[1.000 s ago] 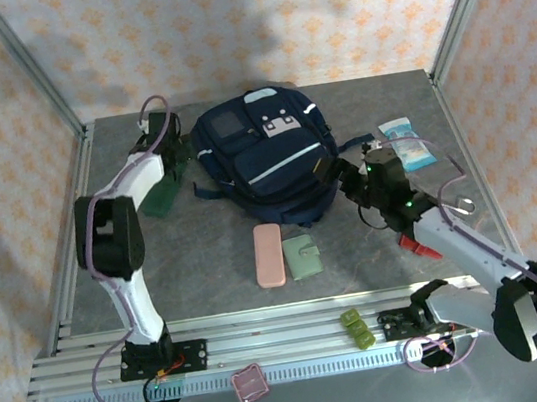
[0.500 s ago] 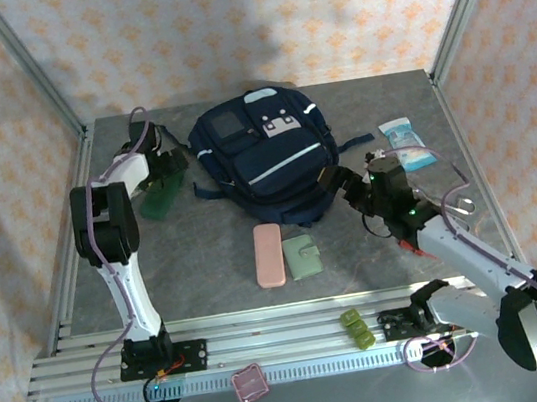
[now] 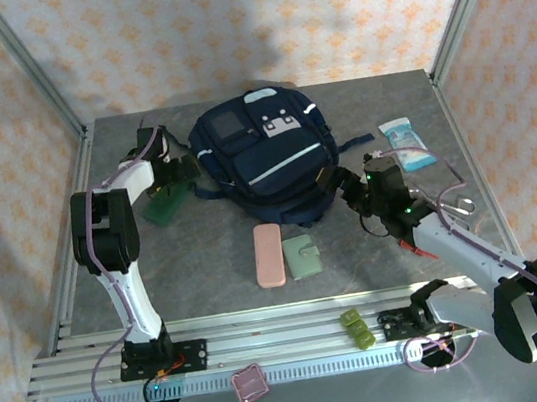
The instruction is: Pack the student bag
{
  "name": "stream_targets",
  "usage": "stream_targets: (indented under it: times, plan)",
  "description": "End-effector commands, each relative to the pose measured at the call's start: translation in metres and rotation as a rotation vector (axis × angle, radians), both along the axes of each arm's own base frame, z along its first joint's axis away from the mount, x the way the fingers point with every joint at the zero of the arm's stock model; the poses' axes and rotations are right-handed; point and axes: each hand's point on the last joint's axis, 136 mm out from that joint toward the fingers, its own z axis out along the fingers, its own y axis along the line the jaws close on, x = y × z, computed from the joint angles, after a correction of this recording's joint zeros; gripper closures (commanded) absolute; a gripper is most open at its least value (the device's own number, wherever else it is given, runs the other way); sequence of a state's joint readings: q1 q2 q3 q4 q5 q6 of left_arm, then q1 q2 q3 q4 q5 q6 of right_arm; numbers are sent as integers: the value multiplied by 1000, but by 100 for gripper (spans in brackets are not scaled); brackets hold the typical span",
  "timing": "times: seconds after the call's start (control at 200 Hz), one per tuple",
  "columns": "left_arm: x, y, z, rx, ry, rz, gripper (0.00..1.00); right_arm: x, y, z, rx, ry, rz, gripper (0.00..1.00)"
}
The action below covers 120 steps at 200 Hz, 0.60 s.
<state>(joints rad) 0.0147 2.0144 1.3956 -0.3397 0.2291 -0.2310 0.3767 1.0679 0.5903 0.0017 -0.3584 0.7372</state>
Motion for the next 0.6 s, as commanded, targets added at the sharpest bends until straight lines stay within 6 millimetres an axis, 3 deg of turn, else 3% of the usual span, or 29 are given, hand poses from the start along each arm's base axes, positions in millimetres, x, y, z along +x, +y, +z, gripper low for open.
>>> stream_targets:
  times: [0.0,0.17,0.38,0.46,0.596]
  plan:
    - [-2,-14,13,-39,-31,-75,1,2,0,-2,11,-13,-15,0]
    - [-11,-18,2,-12,0,-114,1,2,0,-12,9,9,-16,0]
    - [-21,-24,-6,167,40,-174,1,3,2,-25,2,44,-13,0]
    - [-25,-13,-15,251,76,-144,2,4,2,-28,-1,51,-15,0]
    - [-32,26,-27,363,150,5,4,5,2,-29,-2,53,-15,1]
